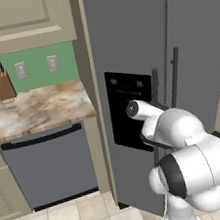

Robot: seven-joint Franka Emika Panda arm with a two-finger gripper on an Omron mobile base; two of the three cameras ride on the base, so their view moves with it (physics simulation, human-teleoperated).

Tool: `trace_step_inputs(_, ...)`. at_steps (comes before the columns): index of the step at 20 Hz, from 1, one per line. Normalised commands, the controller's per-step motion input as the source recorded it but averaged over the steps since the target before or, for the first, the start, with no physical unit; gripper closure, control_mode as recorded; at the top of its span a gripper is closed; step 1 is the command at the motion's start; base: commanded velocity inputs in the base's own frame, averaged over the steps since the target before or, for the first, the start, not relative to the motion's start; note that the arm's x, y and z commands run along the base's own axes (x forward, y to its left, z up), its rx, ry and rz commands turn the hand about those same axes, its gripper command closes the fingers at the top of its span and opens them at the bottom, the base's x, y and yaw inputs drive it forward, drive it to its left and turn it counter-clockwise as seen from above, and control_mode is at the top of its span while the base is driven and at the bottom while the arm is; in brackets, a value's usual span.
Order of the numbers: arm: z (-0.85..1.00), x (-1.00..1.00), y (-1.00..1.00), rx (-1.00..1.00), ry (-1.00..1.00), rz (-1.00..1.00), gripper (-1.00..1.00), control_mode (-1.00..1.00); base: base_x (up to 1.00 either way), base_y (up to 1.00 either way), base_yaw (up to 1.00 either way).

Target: Store the hot dog in the freezer for long-term storage. Close the freezer door after placing the cooked food.

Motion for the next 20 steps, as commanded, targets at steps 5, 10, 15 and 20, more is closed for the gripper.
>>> trace_step_inputs(5,0.08,0.2,-0.51,0.23,0.09,0.04,-1.0,-1.0,0.0,0.0,0.0)
trace_step_inputs(10,0.26,0.47,-0.1,0.12,0.05,0.11,-1.0,-1.0,0.0,0.0,0.0)
trace_step_inputs(15,0.56,0.41,-0.22,0.07,0.13,0.2,-1.0,-1.0,0.0,0.0,0.0)
trace_step_inputs(20,0.56,0.25,-0.32,0.1,0.08,0.2,-1.0,-1.0,0.0,0.0,0.0)
